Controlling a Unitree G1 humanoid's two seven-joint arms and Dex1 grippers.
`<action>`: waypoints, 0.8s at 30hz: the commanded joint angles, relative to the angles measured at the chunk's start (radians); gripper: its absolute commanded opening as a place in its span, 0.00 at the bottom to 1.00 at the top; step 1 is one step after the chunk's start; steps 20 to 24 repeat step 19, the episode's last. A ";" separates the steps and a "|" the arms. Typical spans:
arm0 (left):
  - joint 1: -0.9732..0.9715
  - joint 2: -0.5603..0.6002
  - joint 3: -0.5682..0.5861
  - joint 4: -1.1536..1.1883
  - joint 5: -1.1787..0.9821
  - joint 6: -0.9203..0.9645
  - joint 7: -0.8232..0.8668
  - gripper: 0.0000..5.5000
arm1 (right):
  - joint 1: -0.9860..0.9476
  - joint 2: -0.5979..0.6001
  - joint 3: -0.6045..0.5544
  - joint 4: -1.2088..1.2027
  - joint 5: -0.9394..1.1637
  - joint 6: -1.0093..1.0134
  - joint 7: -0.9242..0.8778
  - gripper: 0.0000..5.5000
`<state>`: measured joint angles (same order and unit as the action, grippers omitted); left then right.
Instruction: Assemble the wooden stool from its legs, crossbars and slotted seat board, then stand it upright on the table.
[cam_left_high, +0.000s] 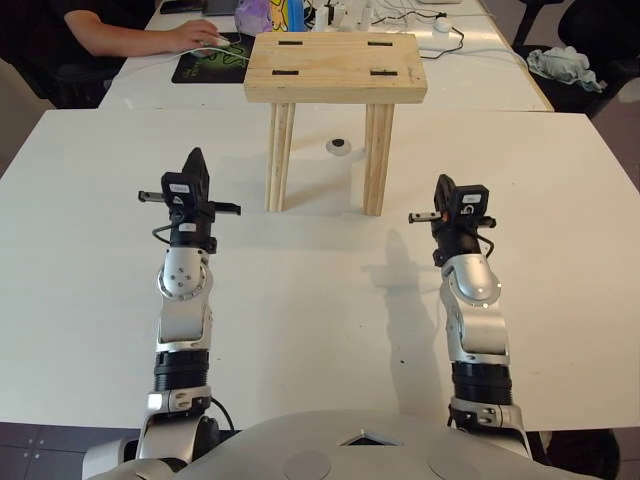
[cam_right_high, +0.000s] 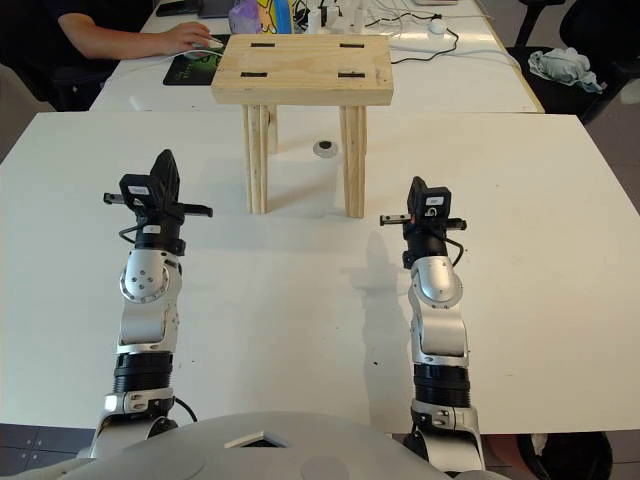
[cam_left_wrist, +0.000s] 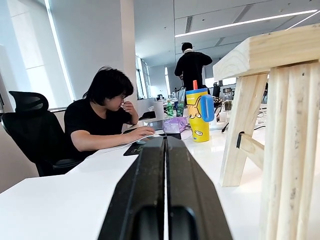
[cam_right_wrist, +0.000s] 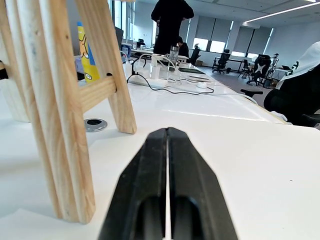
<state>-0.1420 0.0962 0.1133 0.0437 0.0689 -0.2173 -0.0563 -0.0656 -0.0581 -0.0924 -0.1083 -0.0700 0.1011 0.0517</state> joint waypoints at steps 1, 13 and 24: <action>-0.052 0.035 -0.013 0.074 -0.012 -0.027 -0.030 0.00 | -0.033 0.015 0.038 0.035 -0.021 -0.014 -0.030 0.00; -0.049 0.045 -0.010 0.139 -0.023 -0.060 -0.015 0.00 | -0.105 0.024 0.043 0.145 -0.001 -0.053 -0.056 0.00; -0.085 0.018 -0.026 0.201 -0.013 -0.092 0.031 0.00 | -0.175 -0.020 0.049 0.235 0.007 -0.077 -0.014 0.00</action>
